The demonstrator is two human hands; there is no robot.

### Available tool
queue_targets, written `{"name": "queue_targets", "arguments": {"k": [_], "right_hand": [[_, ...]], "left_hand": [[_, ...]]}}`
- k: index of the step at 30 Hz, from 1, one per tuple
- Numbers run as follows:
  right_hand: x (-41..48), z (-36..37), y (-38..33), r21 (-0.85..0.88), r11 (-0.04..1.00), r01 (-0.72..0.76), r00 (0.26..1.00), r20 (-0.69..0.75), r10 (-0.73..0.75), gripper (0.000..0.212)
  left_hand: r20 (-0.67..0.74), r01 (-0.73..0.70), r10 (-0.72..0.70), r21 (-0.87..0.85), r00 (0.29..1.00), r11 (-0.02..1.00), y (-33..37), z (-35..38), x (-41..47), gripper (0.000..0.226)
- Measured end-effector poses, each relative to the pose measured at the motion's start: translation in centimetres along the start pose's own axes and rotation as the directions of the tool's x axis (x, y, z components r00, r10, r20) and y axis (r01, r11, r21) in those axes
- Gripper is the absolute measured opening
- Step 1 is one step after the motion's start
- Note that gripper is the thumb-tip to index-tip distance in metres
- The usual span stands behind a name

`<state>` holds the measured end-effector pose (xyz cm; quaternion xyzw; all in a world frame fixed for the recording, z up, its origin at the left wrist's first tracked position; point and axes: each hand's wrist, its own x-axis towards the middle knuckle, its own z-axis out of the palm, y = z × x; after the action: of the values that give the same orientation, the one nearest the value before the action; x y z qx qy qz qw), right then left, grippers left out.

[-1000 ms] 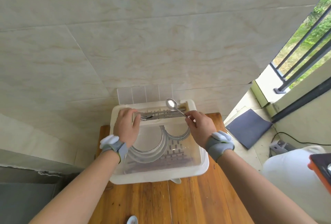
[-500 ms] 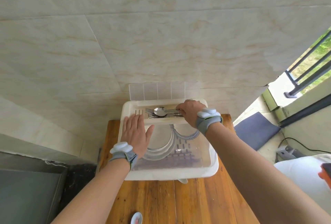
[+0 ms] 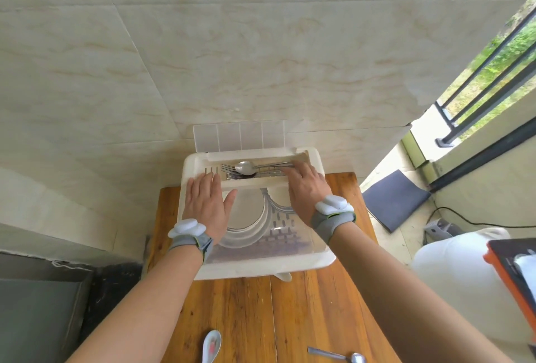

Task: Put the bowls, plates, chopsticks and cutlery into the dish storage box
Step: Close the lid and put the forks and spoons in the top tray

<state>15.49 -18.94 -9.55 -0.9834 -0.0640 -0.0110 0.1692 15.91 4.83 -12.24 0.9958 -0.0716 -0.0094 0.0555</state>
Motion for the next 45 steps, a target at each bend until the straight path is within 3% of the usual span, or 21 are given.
{"name": "queue_targets", "arguments": {"k": [7,12,14,17,19,22,24,27,31,33,35,40,42,45], "right_hand": [[-9.2,0.2,-1.4,-0.043,0.998,-0.042,0.999,-0.021,0.041,0.041],[-16.9,3.4,-2.4,-0.082,0.991,-0.101,0.989,-0.117,0.091,0.058],[-20.1,5.1,-2.4,-0.098,0.988,-0.122,0.988,-0.105,0.111,0.061],[-24.4,7.3,-1.7,-0.133,0.985,-0.108,0.994,-0.040,0.104,0.057],[-26.7,8.9,-1.3,-0.170,0.978,-0.123,0.984,0.109,0.143,0.047],[-29.0,10.1,-0.1,-0.203,0.972,-0.117,0.892,0.410,0.193,0.036],[-29.6,11.3,0.8,-0.226,0.967,-0.114,0.807,0.547,0.223,0.034],[-30.4,13.2,2.1,-0.244,0.956,-0.162,0.735,0.616,0.282,0.038],[-31.1,15.6,3.5,-0.219,0.959,-0.179,0.728,0.627,0.279,0.029],[-31.5,16.9,4.4,-0.191,0.964,-0.184,0.747,0.611,0.263,0.023],[-31.8,17.7,4.9,-0.169,0.959,-0.228,0.763,0.580,0.284,0.020],[-31.9,18.6,5.0,-0.191,0.945,-0.266,0.727,0.604,0.327,0.003],[-31.8,18.5,4.6,-0.194,0.949,-0.249,0.720,0.618,0.315,0.008],[-31.4,18.0,4.0,-0.100,0.969,-0.225,0.771,0.590,0.240,0.024]], "left_hand": [[-0.010,0.015,-0.016,-0.077,1.000,0.997,0.4,-0.7,-2.5,0.054],[-0.145,-0.072,0.037,-0.240,0.989,0.968,1.4,0.8,-12.4,0.048],[-0.132,-0.082,0.047,-0.280,0.990,0.956,1.2,2.4,-17.1,0.049],[-0.010,-0.050,0.049,-0.287,0.999,0.957,0.1,5.3,-23.3,0.050],[0.126,0.028,0.006,-0.266,0.992,0.964,-1.0,7.6,-26.5,0.049],[0.321,0.210,-0.128,-0.236,0.938,0.949,-1.6,9.1,-29.1,0.051],[0.457,0.338,-0.227,-0.177,0.860,0.924,-1.5,10.2,-30.3,0.053],[0.616,0.382,-0.254,-0.084,0.746,0.920,-2.2,11.5,-31.4,0.053],[0.666,0.440,-0.288,-0.067,0.688,0.896,-2.3,14.4,-31.5,0.047],[0.637,0.477,-0.324,-0.077,0.699,0.876,-1.7,15.9,-31.6,0.041],[0.570,0.459,-0.324,-0.107,0.755,0.882,-1.4,16.4,-31.6,0.033],[0.522,0.378,-0.227,-0.203,0.822,0.903,-0.4,16.9,-30.8,0.029],[0.510,0.371,-0.218,-0.220,0.832,0.902,0.1,16.7,-30.6,0.028],[0.494,0.393,-0.231,-0.254,0.838,0.884,1.1,15.7,-30.0,0.029]]}}
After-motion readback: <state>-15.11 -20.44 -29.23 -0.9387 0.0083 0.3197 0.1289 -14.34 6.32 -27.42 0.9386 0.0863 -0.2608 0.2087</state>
